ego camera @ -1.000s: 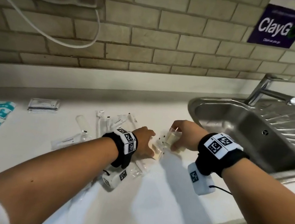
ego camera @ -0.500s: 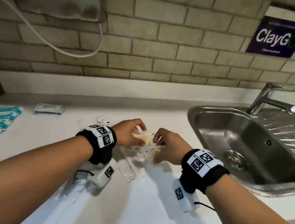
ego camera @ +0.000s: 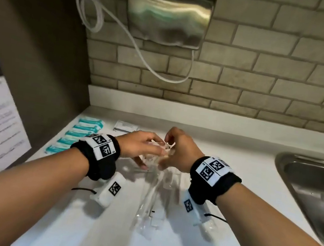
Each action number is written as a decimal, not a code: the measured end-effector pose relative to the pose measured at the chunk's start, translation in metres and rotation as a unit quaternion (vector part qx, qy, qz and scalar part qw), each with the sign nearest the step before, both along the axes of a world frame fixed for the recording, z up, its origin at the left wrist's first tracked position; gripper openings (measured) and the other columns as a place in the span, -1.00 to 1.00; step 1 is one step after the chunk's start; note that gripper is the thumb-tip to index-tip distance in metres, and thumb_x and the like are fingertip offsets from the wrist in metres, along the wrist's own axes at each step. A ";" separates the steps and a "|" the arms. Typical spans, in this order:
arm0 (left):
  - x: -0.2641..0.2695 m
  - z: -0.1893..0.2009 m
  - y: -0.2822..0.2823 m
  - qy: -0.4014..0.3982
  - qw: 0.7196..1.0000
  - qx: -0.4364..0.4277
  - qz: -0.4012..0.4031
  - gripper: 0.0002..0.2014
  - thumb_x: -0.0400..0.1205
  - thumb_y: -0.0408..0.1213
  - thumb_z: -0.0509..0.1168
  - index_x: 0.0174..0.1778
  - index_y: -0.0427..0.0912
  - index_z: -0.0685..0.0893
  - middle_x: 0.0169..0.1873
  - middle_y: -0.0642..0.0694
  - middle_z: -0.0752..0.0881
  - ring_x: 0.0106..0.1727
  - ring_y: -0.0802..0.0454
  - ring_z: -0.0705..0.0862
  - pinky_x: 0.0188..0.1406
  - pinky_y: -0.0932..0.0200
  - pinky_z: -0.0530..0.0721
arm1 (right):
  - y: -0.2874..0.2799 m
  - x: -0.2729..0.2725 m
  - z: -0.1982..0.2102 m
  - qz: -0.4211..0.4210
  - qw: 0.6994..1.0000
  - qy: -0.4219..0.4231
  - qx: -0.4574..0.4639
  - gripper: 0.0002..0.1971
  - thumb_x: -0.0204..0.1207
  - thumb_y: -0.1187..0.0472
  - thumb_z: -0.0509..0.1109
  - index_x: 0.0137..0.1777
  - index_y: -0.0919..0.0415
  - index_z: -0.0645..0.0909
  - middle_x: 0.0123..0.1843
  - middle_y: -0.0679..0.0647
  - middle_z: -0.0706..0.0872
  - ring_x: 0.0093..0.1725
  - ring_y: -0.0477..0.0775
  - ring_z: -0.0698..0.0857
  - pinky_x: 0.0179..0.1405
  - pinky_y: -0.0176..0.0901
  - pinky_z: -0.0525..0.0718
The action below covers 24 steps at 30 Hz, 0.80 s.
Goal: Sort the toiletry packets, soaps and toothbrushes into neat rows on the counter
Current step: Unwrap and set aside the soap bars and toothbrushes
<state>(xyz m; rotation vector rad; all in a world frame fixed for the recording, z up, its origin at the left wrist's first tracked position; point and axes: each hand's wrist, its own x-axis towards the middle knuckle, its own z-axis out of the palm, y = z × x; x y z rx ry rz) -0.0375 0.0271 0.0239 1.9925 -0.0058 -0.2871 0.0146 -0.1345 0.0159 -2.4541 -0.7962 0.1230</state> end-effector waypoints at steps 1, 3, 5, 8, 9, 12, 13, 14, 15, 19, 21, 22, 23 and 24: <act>-0.001 0.000 0.012 -0.001 1.000 0.015 -0.007 -0.62 0.61 -0.27 0.40 0.35 -0.18 0.59 0.07 -0.03 0.64 -0.02 0.10 0.67 -0.27 0.09 0.82 | 0.013 0.001 -0.002 0.008 1.000 -0.006 -0.009 -0.29 0.01 0.18 0.78 0.10 0.17 0.45 0.07 0.05 0.51 -0.08 0.05 0.52 -0.36 -0.31 0.40; -0.002 -0.001 0.041 -0.003 0.999 0.038 -0.015 -0.57 0.59 -0.29 0.43 0.39 -0.14 0.56 0.11 -0.04 0.65 0.02 0.08 0.69 -0.15 0.08 0.82 | 0.043 0.003 -0.006 0.017 1.000 -0.010 -0.008 -0.30 0.01 0.18 0.77 0.08 0.14 0.42 0.07 0.05 0.48 -0.08 0.05 0.51 -0.37 -0.33 0.37; -0.004 -0.004 0.067 -0.006 0.998 0.053 -0.016 -0.52 0.54 -0.24 0.49 0.38 -0.08 0.56 0.11 -0.04 0.68 0.04 0.05 0.71 -0.10 0.09 0.82 | 0.069 0.004 -0.010 0.016 1.000 -0.012 0.001 -0.28 -0.01 0.19 0.78 0.07 0.13 0.41 0.07 0.06 0.47 -0.09 0.06 0.51 -0.29 -0.27 0.39; -0.004 -0.011 0.098 -0.017 0.997 0.078 -0.010 -0.53 0.53 -0.31 0.49 0.36 -0.08 0.56 0.01 -0.06 0.69 -0.09 0.09 0.72 -0.17 0.12 0.81 | 0.103 -0.001 -0.014 0.014 1.000 -0.006 -0.007 -0.26 -0.01 0.21 0.79 0.11 0.16 0.42 0.13 0.08 0.46 -0.07 0.06 0.51 -0.14 -0.26 0.43; -0.003 -0.014 0.106 -0.016 0.996 0.084 -0.010 -0.54 0.55 -0.35 0.47 0.36 -0.09 0.56 -0.02 -0.08 0.68 -0.13 0.09 0.72 -0.18 0.13 0.81 | 0.112 -0.003 -0.015 0.013 1.000 -0.002 -0.012 -0.24 0.00 0.20 0.79 0.15 0.19 0.43 0.16 0.10 0.46 -0.05 0.07 0.52 -0.11 -0.23 0.46; -0.004 -0.026 0.129 -0.012 0.993 0.114 -0.018 -0.59 0.56 -0.43 0.41 0.32 -0.10 0.58 -0.02 -0.15 0.72 -0.16 0.04 0.73 -0.13 0.04 0.82 | 0.131 -0.010 -0.023 0.005 0.999 0.005 -0.040 -0.16 0.00 0.09 0.78 0.26 0.19 0.44 0.24 0.10 0.49 0.06 0.10 0.58 0.09 -0.12 0.61; -0.006 -0.030 0.136 -0.012 0.991 0.134 -0.027 -0.60 0.54 -0.43 0.41 0.28 -0.07 0.59 -0.02 -0.15 0.73 -0.16 0.01 0.74 -0.12 0.00 0.82 | 0.135 -0.012 -0.027 -0.001 0.998 0.008 -0.060 -0.15 0.01 0.03 0.77 0.29 0.17 0.45 0.26 0.08 0.52 0.13 0.11 0.59 0.15 -0.06 0.62; -0.008 -0.035 0.140 -0.016 0.986 0.163 -0.037 -0.60 0.52 -0.41 0.41 0.25 -0.02 0.59 -0.03 -0.13 0.75 -0.16 -0.01 0.74 -0.10 -0.01 0.81 | 0.136 -0.013 -0.030 -0.004 0.996 0.014 -0.086 -0.16 0.04 -0.01 0.76 0.31 0.14 0.46 0.27 0.06 0.56 0.17 0.12 0.60 0.16 -0.02 0.64; -0.011 -0.040 0.145 -0.020 0.978 0.201 -0.050 -0.61 0.50 -0.37 0.42 0.20 0.05 0.57 -0.04 -0.07 0.74 -0.13 -0.02 0.73 -0.08 0.01 0.79 | 0.138 -0.016 -0.033 0.000 0.993 0.027 -0.115 -0.21 0.08 -0.02 0.74 0.30 0.12 0.48 0.26 0.04 0.61 0.17 0.12 0.63 0.13 0.00 0.66; -0.020 -0.055 0.152 -0.026 0.964 0.252 -0.086 -0.63 0.51 -0.26 0.43 0.12 0.21 0.49 -0.06 0.08 0.69 -0.07 0.05 0.68 -0.09 0.15 0.64 | 0.143 -0.024 -0.046 0.038 0.971 0.069 -0.228 -0.32 0.22 0.06 0.66 0.34 0.10 0.47 0.21 0.06 0.72 0.19 0.16 0.68 0.16 0.03 0.67; -0.024 -0.060 0.152 -0.029 0.965 0.246 -0.089 -0.63 0.52 -0.24 0.43 0.14 0.20 0.49 -0.03 0.08 0.69 -0.05 0.06 0.68 -0.10 0.18 0.63 | 0.147 -0.028 -0.052 0.040 0.965 0.064 -0.251 -0.39 0.26 0.10 0.62 0.31 0.11 0.51 0.18 0.08 0.73 0.18 0.17 0.69 0.10 -0.04 0.66; -0.027 -0.061 0.151 -0.034 0.964 0.247 -0.091 -0.62 0.52 -0.23 0.44 0.16 0.18 0.49 -0.03 0.09 0.69 -0.05 0.06 0.68 -0.12 0.20 0.62 | 0.148 -0.028 -0.054 0.039 0.963 0.060 -0.259 -0.44 0.27 0.13 0.61 0.28 0.12 0.53 0.16 0.09 0.73 0.17 0.18 0.70 0.04 -0.08 0.65; -0.029 -0.062 0.150 -0.036 0.963 0.252 -0.089 -0.61 0.50 -0.22 0.44 0.17 0.16 0.49 -0.03 0.09 0.69 -0.05 0.05 0.69 -0.14 0.20 0.62 | 0.149 -0.028 -0.055 0.038 0.962 0.056 -0.265 -0.47 0.28 0.16 0.60 0.26 0.13 0.54 0.15 0.11 0.73 0.15 0.18 0.70 0.00 -0.10 0.63; -0.031 -0.062 0.148 -0.038 0.962 0.256 -0.086 -0.60 0.49 -0.21 0.43 0.18 0.15 0.49 -0.02 0.09 0.69 -0.05 0.04 0.69 -0.16 0.20 0.63 | 0.149 -0.027 -0.056 0.037 0.962 0.050 -0.264 -0.49 0.29 0.21 0.58 0.26 0.14 0.55 0.16 0.12 0.73 0.15 0.18 0.70 -0.03 -0.12 0.61</act>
